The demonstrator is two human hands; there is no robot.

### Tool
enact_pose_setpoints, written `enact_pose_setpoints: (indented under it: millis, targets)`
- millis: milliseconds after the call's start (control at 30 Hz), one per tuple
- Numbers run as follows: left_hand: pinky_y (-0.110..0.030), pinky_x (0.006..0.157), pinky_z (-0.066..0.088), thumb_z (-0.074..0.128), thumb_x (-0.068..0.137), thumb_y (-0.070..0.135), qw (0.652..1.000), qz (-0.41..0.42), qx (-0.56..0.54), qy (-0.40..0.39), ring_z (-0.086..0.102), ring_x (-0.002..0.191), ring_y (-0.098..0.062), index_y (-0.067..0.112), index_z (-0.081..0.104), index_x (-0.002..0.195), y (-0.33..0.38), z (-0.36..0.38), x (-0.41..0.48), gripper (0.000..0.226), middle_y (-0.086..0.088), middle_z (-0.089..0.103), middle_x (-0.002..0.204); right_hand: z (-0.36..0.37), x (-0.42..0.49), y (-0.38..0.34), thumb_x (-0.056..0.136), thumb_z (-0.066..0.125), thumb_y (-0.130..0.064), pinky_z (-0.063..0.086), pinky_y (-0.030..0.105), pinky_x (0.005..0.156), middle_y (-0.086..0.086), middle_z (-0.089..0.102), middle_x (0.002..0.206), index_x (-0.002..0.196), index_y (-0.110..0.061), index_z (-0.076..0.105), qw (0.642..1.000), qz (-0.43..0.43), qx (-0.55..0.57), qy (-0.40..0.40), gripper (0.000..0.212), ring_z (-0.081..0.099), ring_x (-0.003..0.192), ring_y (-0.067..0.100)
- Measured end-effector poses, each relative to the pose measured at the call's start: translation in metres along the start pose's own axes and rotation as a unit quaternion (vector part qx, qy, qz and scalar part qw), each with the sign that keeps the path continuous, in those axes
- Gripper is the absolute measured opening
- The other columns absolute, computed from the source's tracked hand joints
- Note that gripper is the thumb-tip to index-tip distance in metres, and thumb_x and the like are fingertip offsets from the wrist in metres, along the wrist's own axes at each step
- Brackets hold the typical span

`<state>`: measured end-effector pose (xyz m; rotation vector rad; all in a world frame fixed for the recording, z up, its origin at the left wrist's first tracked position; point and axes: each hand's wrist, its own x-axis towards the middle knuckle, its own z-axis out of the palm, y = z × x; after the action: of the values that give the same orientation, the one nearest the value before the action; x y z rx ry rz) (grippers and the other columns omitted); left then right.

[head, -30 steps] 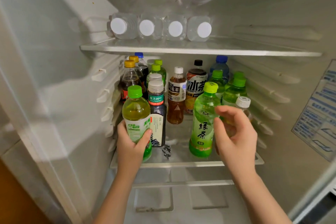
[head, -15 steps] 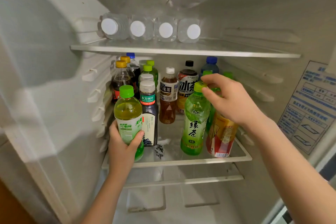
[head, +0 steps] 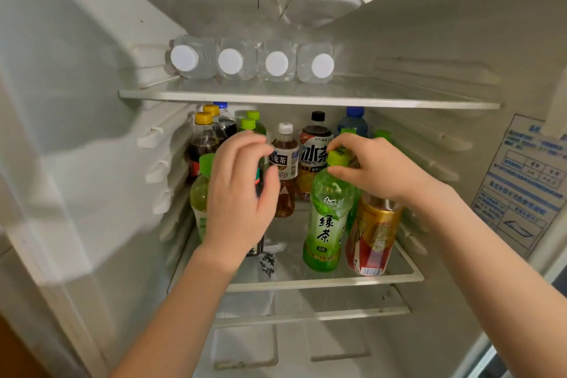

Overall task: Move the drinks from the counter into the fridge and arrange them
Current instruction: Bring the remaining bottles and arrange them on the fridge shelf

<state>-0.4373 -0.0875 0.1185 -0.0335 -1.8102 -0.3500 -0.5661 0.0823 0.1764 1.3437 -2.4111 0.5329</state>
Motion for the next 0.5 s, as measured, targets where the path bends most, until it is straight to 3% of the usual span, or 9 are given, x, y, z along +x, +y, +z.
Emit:
enact_pose_setpoints:
  millis: [100,167,367,500]
  targets:
    - [-0.012,0.096,0.030,0.047,0.092,0.018,0.994,-0.021,-0.007,-0.108,0.049,0.112,-0.013,0.009,0.057,0.114,0.009,0.026,0.036,0.026,-0.003,0.054,0.118,-0.004,-0.004,0.003,0.086,0.064,-0.037,0.056,0.035,0.071,0.000,0.068,0.090,0.119,-0.023,0.054,1.000,-0.002,0.001,0.003,0.037,0.065,0.076,0.014]
    - [-0.015,0.090,0.030,0.047,0.094,0.019,0.983,-0.070,-0.008,-0.170,0.049,0.113,-0.015,0.014,0.055,0.119,0.006,0.048,0.056,0.027,-0.002,0.050,0.122,-0.007,-0.009,0.005,0.085,0.065,-0.038,0.055,0.033,0.071,-0.002,0.068,0.091,0.118,-0.023,0.055,1.000,-0.005,0.003,0.010,0.037,0.064,0.076,0.012]
    - [-0.039,0.112,0.026,0.047,0.096,0.015,0.911,-0.204,0.079,-0.349,0.029,0.138,-0.034,0.009,0.027,0.147,-0.023,0.110,0.092,0.055,-0.017,0.026,0.150,-0.009,-0.027,0.015,0.085,0.064,-0.041,0.053,0.034,0.077,-0.004,0.069,0.093,0.123,-0.025,0.055,0.999,-0.019,0.029,0.036,0.042,0.064,0.077,0.013]
    - [-0.042,0.106,0.038,0.046,0.095,0.008,0.869,-0.263,0.132,-0.397,0.039,0.131,-0.038,0.012,0.026,0.148,-0.044,0.129,0.095,0.057,-0.022,0.030,0.148,-0.006,-0.030,0.021,0.085,0.063,-0.043,0.051,0.036,0.081,-0.005,0.069,0.095,0.124,-0.025,0.054,0.997,-0.028,0.051,0.050,0.044,0.064,0.082,0.015]
